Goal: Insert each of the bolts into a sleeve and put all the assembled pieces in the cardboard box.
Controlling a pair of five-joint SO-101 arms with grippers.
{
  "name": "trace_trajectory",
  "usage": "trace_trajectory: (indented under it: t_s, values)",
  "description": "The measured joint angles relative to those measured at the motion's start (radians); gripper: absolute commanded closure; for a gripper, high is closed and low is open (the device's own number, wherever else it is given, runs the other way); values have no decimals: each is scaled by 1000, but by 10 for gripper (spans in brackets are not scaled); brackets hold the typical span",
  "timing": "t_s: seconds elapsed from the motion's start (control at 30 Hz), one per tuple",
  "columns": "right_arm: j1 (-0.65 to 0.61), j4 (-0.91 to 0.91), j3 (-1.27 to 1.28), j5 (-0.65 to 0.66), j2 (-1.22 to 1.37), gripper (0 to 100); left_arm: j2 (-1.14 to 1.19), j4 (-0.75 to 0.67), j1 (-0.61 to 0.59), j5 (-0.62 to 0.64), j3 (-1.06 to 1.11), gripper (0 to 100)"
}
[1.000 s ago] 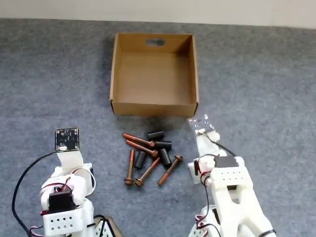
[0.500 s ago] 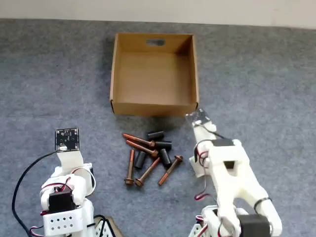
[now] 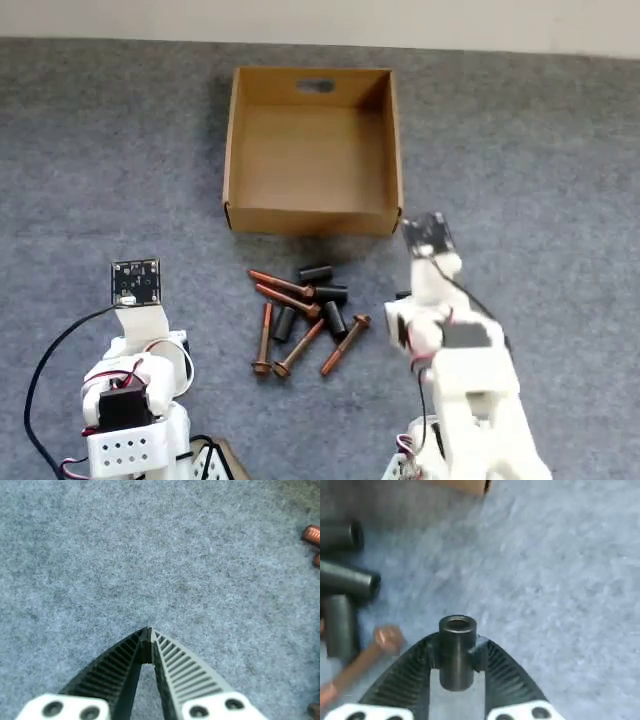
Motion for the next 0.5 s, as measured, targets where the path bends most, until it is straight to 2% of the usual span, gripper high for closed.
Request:
trace_trajectory:
  t_s: [0.1,0.27,0.5]
  values:
    - [2,-80,138,-49,-117,992,0,0,0,0,0,993]
    - [0,-95,245,-117,-276,992,0,0,0,0,0,993]
    - [0,-100,331,-129,-433,992,0,0,0,0,0,993]
